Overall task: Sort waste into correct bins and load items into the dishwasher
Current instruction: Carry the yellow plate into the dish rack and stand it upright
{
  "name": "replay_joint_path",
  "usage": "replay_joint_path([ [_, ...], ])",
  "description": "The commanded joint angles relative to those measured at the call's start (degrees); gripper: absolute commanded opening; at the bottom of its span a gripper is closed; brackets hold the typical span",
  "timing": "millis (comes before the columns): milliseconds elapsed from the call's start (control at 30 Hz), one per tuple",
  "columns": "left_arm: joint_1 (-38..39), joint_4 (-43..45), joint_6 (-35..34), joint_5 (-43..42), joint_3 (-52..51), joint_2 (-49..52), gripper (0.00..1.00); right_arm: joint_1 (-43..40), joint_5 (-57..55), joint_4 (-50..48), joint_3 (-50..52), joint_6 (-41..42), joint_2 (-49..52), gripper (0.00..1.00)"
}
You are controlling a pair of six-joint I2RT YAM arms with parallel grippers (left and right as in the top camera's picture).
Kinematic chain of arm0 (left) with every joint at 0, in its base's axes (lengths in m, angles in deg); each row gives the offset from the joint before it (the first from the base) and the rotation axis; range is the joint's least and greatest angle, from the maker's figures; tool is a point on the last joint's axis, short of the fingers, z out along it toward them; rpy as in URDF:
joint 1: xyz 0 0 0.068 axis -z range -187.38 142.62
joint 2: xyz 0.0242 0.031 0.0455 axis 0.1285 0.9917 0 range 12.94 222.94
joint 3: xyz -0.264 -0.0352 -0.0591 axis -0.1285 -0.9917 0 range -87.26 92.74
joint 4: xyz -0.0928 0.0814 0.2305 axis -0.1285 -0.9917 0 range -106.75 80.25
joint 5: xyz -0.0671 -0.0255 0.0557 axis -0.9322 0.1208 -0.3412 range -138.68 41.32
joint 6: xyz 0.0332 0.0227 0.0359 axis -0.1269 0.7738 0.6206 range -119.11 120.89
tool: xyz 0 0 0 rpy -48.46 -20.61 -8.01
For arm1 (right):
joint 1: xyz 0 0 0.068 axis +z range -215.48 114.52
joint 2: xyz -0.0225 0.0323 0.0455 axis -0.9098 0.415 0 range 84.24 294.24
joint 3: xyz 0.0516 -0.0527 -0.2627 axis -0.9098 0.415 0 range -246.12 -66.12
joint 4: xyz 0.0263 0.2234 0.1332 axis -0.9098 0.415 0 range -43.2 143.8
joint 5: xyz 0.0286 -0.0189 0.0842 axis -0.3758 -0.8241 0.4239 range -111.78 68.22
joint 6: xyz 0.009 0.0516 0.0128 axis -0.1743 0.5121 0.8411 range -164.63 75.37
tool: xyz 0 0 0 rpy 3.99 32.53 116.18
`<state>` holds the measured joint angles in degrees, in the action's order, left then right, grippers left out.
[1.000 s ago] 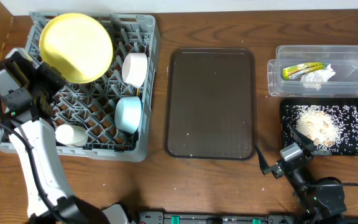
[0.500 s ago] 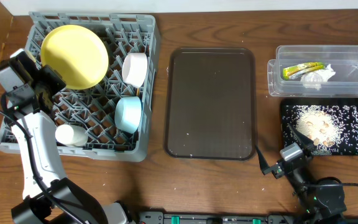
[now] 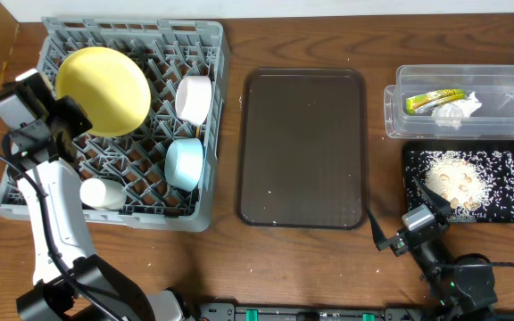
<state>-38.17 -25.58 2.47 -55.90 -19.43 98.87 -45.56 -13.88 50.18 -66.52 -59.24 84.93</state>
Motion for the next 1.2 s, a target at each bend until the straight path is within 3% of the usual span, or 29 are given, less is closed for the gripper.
replay_joint_path([
  [0,2.03,0.46,1.75,2.71,-0.13,0.66,0.07,-0.74,-0.15,0.20,0.09,-0.24,-0.31,0.99],
  [633,8.90,1.73,3.37,17.38,-0.11,2.71,0.08,-0.74,-0.15,0.20,0.09,-0.24,-0.31,0.99],
  [1167,13.99,3.37,7.85,23.45,-0.11,2.69,0.07,-0.74,-0.15,0.22,0.09,-0.24,-0.31,0.99],
])
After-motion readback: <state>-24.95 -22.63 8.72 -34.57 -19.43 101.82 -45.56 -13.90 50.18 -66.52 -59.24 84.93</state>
